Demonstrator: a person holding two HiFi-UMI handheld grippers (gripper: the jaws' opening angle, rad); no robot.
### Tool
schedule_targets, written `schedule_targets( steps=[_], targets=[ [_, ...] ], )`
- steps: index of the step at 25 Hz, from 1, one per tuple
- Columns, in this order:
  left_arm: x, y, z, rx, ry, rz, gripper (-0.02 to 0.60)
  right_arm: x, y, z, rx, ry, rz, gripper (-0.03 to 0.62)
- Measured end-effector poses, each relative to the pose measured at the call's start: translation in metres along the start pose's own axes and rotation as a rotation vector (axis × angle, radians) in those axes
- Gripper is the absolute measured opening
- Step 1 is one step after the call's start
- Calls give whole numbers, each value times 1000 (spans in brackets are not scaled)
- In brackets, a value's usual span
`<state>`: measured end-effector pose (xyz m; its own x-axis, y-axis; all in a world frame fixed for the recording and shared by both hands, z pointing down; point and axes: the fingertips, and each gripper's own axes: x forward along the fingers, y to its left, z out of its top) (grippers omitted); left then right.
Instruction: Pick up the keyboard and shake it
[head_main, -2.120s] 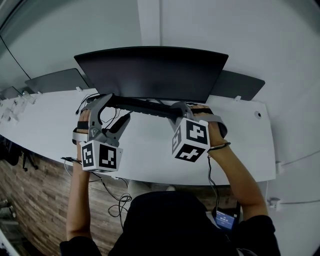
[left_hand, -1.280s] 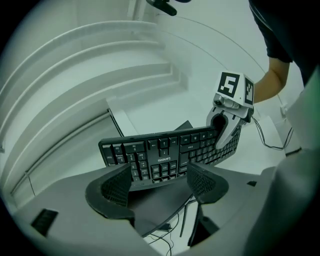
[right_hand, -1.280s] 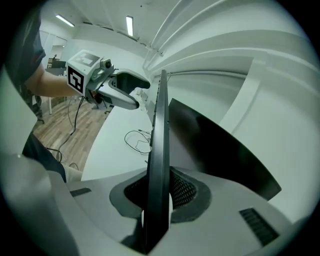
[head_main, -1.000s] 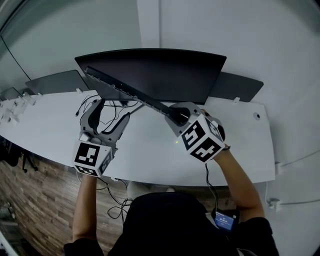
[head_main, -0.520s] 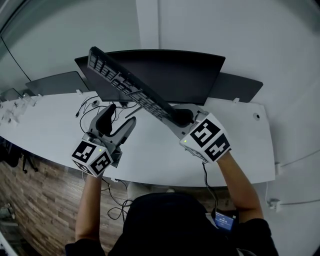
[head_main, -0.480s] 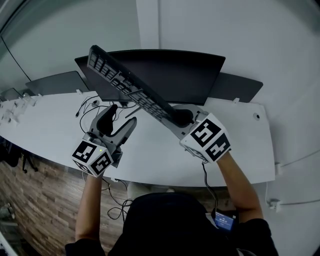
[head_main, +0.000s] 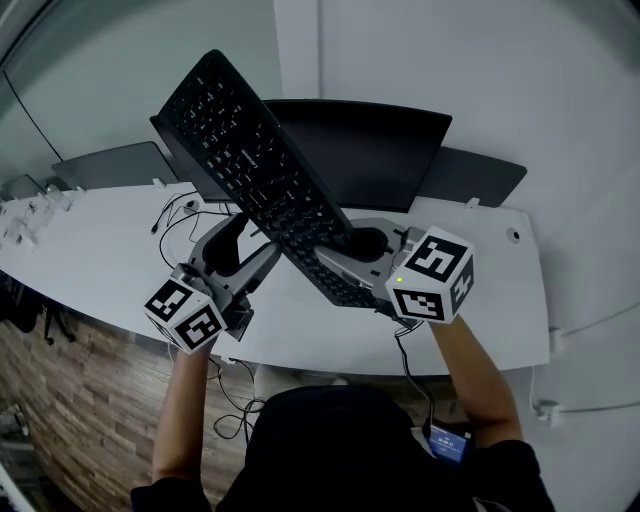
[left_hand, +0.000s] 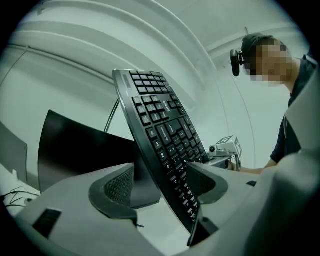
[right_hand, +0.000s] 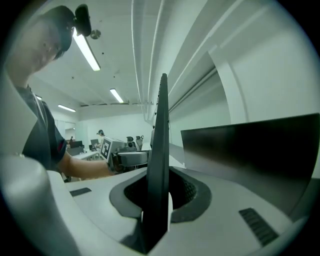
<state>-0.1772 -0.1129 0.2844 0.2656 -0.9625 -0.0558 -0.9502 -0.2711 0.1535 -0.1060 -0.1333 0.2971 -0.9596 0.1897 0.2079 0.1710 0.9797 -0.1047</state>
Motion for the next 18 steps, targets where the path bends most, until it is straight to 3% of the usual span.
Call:
schedule_targets(
  steps=[12,18],
  targets=[
    [3,-23,12,-149,-72,-154,350,-9,20,17,193,-172,236,81],
    [7,-34,26,-205,-117,-236,350,-7,25,17,259,-206,318,81]
  ],
)
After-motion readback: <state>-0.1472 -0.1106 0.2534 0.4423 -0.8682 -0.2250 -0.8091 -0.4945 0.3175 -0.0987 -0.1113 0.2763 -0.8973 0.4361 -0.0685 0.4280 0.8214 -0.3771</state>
